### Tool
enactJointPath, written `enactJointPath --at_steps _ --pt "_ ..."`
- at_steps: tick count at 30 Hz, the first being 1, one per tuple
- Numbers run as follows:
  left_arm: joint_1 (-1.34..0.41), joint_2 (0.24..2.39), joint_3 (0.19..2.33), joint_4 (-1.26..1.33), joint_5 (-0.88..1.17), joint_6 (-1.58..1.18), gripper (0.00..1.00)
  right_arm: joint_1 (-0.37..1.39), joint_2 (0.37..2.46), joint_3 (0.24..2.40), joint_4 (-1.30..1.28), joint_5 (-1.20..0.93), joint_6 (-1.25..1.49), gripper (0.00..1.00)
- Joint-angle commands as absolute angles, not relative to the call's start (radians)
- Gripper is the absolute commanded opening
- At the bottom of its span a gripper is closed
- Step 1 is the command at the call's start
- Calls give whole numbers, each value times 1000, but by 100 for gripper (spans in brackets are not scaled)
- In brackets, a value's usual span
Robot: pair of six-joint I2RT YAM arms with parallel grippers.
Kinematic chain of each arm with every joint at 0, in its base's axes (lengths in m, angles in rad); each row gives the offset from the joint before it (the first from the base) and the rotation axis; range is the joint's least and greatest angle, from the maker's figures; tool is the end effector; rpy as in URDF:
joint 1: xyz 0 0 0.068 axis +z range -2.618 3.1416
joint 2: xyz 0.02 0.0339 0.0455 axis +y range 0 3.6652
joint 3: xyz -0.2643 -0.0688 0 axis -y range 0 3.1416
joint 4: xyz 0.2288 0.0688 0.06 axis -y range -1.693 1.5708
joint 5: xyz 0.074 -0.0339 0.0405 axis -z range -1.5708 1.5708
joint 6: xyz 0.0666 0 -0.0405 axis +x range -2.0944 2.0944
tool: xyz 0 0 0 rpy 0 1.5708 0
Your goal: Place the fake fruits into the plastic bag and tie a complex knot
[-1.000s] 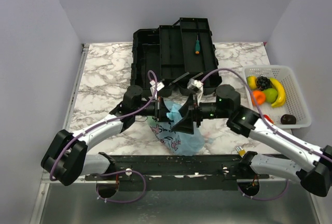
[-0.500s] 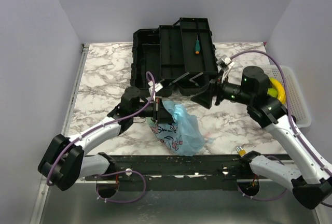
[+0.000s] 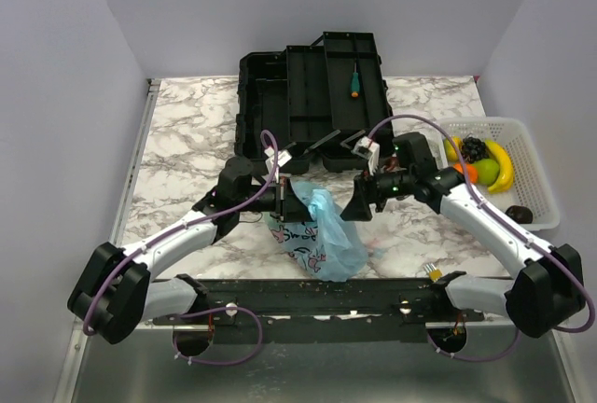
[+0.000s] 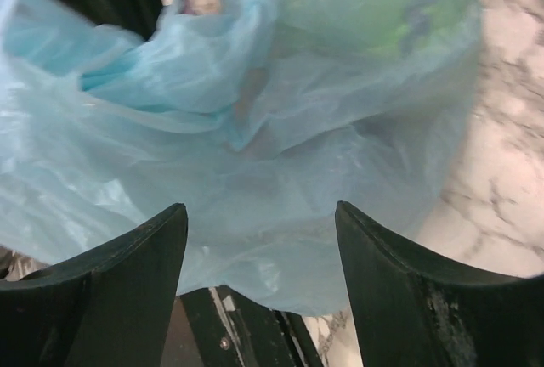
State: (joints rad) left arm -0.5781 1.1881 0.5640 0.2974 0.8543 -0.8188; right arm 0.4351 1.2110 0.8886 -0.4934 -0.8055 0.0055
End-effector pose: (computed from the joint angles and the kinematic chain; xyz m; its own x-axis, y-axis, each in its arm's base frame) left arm 0.1849 -0.1806 0.2359 -0.8825 0.0031 -0.4702 0.4575 0.2372 -0.8570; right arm 0.2022 0.1469 0.2578 -0.6645 -0.3047 -0.6824 -0.7365 0.4216 0.5290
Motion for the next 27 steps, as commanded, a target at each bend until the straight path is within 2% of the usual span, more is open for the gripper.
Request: enactJointPath --at_steps 1,6,12,22,27 --pt "-577 1205 549 342 834 -818 0 520 1237 839 -404 -942 43 74" --pt "-577 1224 556 381 865 -829 0 675 1309 795 -143 -899 212 75" --pt "-578 1223 534 360 896 -798 0 706 1405 866 82 -886 322 78" --pt "-597 1246 506 407 940 -774 0 756 1476 973 124 -900 353 80" --pt "-592 1239 504 500 978 -815 0 755 1426 953 -52 -888 256 83"
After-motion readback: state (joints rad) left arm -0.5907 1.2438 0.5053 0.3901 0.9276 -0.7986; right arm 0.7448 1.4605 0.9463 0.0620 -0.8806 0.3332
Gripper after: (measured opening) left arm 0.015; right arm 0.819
